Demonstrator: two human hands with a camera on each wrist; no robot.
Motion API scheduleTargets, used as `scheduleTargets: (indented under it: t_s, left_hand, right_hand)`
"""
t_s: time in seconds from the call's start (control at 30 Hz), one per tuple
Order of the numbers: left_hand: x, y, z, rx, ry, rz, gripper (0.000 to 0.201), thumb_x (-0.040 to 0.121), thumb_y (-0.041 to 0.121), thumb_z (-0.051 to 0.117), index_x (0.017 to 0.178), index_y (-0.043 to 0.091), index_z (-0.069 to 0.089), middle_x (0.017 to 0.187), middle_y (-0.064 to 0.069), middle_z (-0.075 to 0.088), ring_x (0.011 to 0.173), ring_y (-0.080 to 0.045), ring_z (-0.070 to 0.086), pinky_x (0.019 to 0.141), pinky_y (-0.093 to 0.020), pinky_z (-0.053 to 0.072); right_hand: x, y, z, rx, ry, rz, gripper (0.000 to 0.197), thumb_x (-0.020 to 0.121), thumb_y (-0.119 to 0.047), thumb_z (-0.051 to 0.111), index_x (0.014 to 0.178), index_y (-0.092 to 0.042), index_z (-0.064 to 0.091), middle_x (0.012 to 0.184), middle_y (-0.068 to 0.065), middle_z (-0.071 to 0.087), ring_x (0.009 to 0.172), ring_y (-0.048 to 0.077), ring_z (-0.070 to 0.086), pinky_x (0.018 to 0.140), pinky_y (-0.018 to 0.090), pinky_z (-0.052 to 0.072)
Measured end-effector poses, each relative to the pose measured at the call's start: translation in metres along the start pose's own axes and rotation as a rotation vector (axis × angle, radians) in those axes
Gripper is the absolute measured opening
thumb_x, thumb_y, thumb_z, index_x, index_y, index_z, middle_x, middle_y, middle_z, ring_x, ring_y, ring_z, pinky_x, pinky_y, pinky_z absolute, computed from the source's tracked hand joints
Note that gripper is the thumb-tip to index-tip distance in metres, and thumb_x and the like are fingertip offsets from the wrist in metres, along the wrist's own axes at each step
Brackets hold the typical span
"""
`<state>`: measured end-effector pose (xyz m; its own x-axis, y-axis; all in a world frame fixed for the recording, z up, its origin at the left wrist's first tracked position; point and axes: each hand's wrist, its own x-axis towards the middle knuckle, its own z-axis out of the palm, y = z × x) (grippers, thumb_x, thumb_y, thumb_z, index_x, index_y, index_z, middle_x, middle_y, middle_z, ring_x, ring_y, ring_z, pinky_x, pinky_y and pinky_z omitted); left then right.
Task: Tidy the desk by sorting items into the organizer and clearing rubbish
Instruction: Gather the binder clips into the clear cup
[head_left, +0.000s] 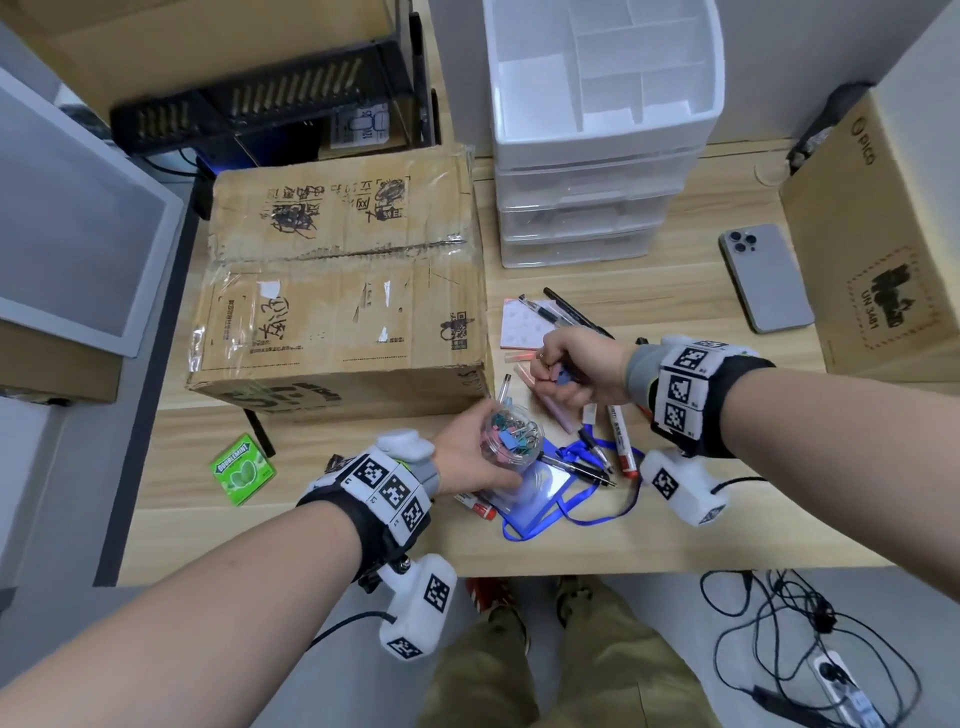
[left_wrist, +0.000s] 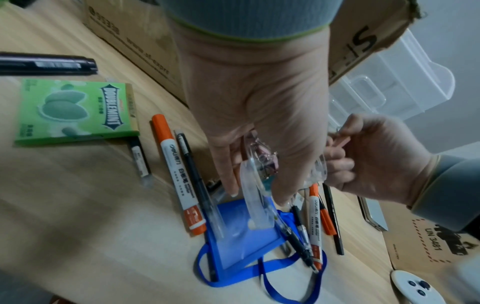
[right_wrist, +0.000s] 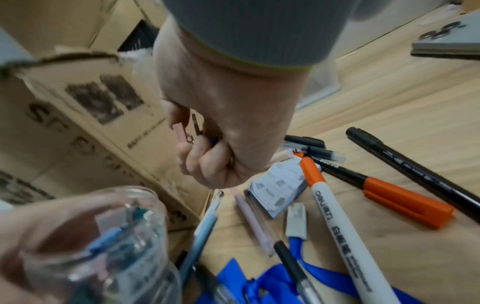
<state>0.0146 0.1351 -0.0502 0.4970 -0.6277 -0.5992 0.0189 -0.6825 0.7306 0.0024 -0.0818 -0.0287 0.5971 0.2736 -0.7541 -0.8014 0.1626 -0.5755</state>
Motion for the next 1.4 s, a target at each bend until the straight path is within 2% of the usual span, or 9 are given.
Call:
scheduleTargets:
  t_s: [0.3, 0.53, 0.7, 0.87, 1.0, 1.1, 1.23, 1.3, 1.4]
  left_hand:
    - [0.02, 0.046, 0.017, -0.051, -0.002, 0.05, 0.077, 0.064, 0.008, 0.089, 0.124, 0.025, 0.044, 0.112, 0.002, 0.067, 0.102, -0.012, 0.067, 0.094, -0.028, 0.054]
    - [0.028, 0.07, 0.016, -0.158, 0.079, 0.022, 0.063, 0.072, -0.002, 0.083, 0.119, 0.015, 0.043, 0.095, 0.01, 0.063, 0.074, 0.01, 0.061, 0.061, -0.004, 0.047]
    - [0.03, 0.079, 0.021, -0.161, 0.095, -0.003, 0.074, 0.065, 0.008, 0.091, 0.123, 0.013, 0.045, 0.109, 0.002, 0.068, 0.099, -0.009, 0.067, 0.083, -0.017, 0.053]
    - [0.033, 0.085, 0.025, -0.142, 0.119, 0.001, 0.075, 0.063, 0.009, 0.092, 0.123, 0.013, 0.047, 0.105, 0.002, 0.069, 0.095, -0.011, 0.068, 0.091, -0.026, 0.053]
    - [0.033, 0.086, 0.025, -0.136, 0.124, 0.031, 0.074, 0.063, 0.008, 0.091, 0.123, 0.012, 0.049, 0.105, -0.001, 0.071, 0.09, -0.009, 0.068, 0.082, -0.02, 0.054]
    - [0.033, 0.084, 0.024, -0.134, 0.135, 0.043, 0.079, 0.058, 0.012, 0.094, 0.123, 0.013, 0.05, 0.108, -0.004, 0.071, 0.098, -0.017, 0.07, 0.091, -0.03, 0.055]
    - [0.032, 0.083, 0.024, -0.123, 0.17, 0.085, 0.081, 0.051, 0.023, 0.093, 0.12, 0.014, 0.052, 0.107, -0.003, 0.071, 0.097, -0.016, 0.07, 0.092, -0.034, 0.055]
    - [0.032, 0.083, 0.025, -0.128, 0.198, 0.099, 0.084, 0.045, 0.033, 0.089, 0.119, 0.015, 0.053, 0.105, -0.002, 0.07, 0.096, -0.015, 0.07, 0.09, -0.031, 0.056]
    - [0.031, 0.084, 0.025, -0.146, 0.201, 0.1, 0.089, 0.04, 0.042, 0.084, 0.119, 0.015, 0.052, 0.105, -0.001, 0.07, 0.096, -0.013, 0.069, 0.087, -0.026, 0.056]
  right_hand:
    - [-0.032, -0.013, -0.001, 0.35, -0.04, -0.21, 0.018, 0.077, -0.023, 0.05, 0.074, -0.006, 0.055, 0.075, 0.011, 0.056, 0.061, 0.019, 0.051, 0.055, 0.025, 0.041]
    - [-0.049, -0.016, 0.01, 0.418, -0.017, -0.385, 0.027, 0.086, -0.024, 0.046, 0.072, -0.003, 0.057, 0.073, 0.013, 0.055, 0.074, 0.027, 0.058, 0.076, 0.033, 0.05]
    - [-0.055, -0.018, 0.006, 0.341, 0.049, -0.446, 0.022, 0.078, -0.026, 0.051, 0.072, -0.005, 0.057, 0.068, 0.011, 0.058, 0.09, 0.033, 0.063, 0.074, 0.03, 0.051]
    - [-0.061, -0.02, -0.003, 0.286, 0.056, -0.455, 0.024, 0.09, -0.019, 0.041, 0.076, -0.009, 0.057, 0.071, 0.011, 0.068, 0.111, 0.042, 0.064, 0.085, 0.033, 0.049]
    - [-0.063, -0.026, -0.009, 0.334, 0.109, -0.44, 0.022, 0.093, -0.016, 0.042, 0.079, -0.009, 0.057, 0.075, 0.011, 0.067, 0.087, 0.031, 0.072, 0.075, 0.031, 0.055]
    - [-0.054, -0.029, -0.022, 0.251, 0.402, -0.443, 0.016, 0.09, -0.012, 0.051, 0.075, -0.009, 0.058, 0.07, 0.006, 0.061, 0.061, 0.02, 0.064, 0.059, 0.026, 0.052]
    - [-0.045, -0.012, -0.043, -0.004, 0.645, -0.23, 0.019, 0.092, -0.01, 0.046, 0.074, -0.01, 0.052, 0.066, 0.008, 0.055, 0.057, 0.021, 0.052, 0.056, 0.029, 0.044]
    - [-0.043, 0.009, -0.047, -0.049, 0.474, 0.031, 0.022, 0.098, -0.025, 0.042, 0.085, -0.011, 0.054, 0.073, 0.009, 0.061, 0.062, 0.024, 0.06, 0.063, 0.032, 0.051]
    - [-0.035, 0.036, -0.051, 0.022, 0.171, 0.241, 0.052, 0.1, -0.055, 0.035, 0.114, -0.011, 0.059, 0.112, 0.021, 0.07, 0.09, 0.037, 0.073, 0.077, 0.045, 0.059]
